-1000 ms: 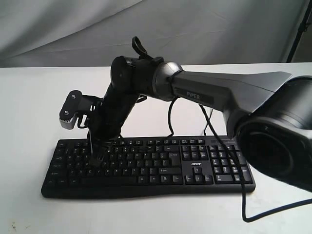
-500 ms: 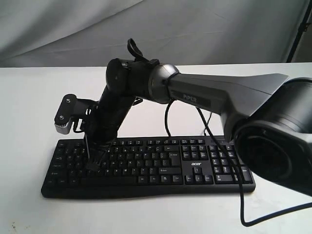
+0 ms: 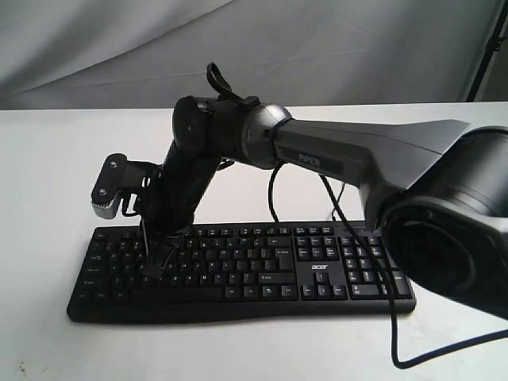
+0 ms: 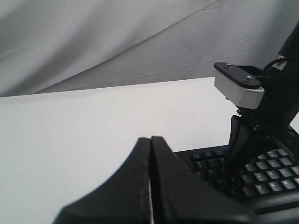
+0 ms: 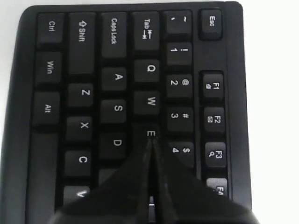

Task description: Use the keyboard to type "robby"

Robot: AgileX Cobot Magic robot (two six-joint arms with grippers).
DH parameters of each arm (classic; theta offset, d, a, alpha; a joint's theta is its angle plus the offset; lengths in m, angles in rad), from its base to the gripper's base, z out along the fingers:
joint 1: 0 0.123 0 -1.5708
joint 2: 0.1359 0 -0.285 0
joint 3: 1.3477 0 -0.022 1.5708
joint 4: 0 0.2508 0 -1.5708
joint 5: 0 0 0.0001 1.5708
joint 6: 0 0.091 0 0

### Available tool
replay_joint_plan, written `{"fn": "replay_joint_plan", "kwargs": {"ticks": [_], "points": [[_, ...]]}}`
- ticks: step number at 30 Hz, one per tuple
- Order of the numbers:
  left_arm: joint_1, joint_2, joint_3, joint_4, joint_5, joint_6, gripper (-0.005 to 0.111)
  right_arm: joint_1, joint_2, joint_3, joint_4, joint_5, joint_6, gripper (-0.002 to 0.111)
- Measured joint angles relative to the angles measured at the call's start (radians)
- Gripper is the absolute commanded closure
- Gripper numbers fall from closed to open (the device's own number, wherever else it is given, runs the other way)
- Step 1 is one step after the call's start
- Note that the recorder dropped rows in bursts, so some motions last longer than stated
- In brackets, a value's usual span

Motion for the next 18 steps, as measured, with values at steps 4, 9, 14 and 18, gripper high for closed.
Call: {"fn": "replay_joint_plan", "kwargs": {"ticks": [4,9,14,18], "points": [[0.000,0.000,0.000,0.000,0.000,0.000,0.107,0.000,0.000,0.000,-0.008,0.000,0.012,0.108],[0.000,0.000,0.000,0.000,0.000,0.000,0.107,0.000,0.000,0.000,-0.008,0.000,0.014,0.108],[0.000,0.000,0.000,0.000,0.000,0.000,0.107,0.000,0.000,0.000,-0.008,0.000,0.014,0.108],[0.000,0.000,0.000,0.000,0.000,0.000,0.107,0.000,0.000,0.000,-0.008,0.000,0.014,0.108]]}}
